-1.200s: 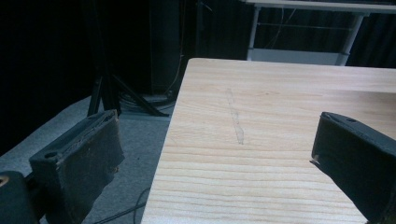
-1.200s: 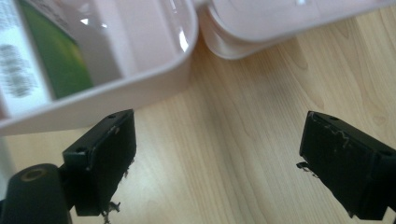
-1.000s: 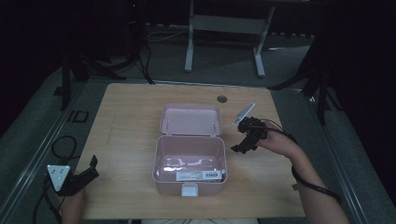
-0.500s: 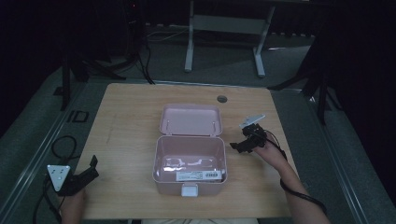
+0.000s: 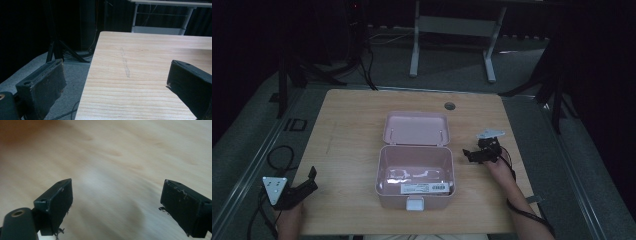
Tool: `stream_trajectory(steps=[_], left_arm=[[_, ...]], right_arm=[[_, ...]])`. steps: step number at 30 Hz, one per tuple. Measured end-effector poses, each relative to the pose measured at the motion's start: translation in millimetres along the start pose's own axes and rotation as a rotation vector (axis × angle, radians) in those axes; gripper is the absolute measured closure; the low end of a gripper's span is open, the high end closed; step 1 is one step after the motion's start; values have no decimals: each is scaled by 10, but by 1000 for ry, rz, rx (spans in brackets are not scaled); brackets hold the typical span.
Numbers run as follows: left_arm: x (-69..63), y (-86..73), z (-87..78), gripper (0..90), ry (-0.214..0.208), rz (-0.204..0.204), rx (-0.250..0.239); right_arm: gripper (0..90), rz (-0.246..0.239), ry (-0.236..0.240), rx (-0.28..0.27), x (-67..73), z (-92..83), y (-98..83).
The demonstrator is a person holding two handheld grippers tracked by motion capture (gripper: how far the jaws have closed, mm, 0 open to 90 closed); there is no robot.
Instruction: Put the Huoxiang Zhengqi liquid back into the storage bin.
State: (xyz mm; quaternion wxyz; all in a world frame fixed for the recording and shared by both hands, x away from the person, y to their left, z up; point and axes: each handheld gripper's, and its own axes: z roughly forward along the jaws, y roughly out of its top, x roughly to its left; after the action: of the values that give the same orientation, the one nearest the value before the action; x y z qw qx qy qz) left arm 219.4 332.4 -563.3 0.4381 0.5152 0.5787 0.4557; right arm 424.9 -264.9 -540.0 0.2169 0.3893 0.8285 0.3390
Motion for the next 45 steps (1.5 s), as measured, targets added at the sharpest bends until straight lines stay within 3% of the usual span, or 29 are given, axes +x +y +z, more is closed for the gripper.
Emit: stream_trajectory(steps=[7,9,12,16,25,36,41,45], left_arm=[[2,0,0,22,0,-2,0],[2,0,0,21,0,-3,-1],[2,0,0,22,1,-3,0],[1,0,0,22,2,-2,0],[2,0,0,22,0,-2,0],[-6,1,0,22,1,6,2],[-7,0,-2,22,2,6,0],[-8,0,-2,21,2,7,1]], right_arm=[[107,48,-42,13,-128,-44,-86],[106,68,-38,6,-165,-69,-112],[107,76,-64,-2,-195,-93,-136],[106,123,-98,-14,-301,-154,-206],[106,167,-124,-15,-440,-243,-308],[106,227,-153,-57,-520,-385,-458],[106,268,-221,-76,-529,-445,-557],[106,317,-246,-102,-560,-498,-623]])
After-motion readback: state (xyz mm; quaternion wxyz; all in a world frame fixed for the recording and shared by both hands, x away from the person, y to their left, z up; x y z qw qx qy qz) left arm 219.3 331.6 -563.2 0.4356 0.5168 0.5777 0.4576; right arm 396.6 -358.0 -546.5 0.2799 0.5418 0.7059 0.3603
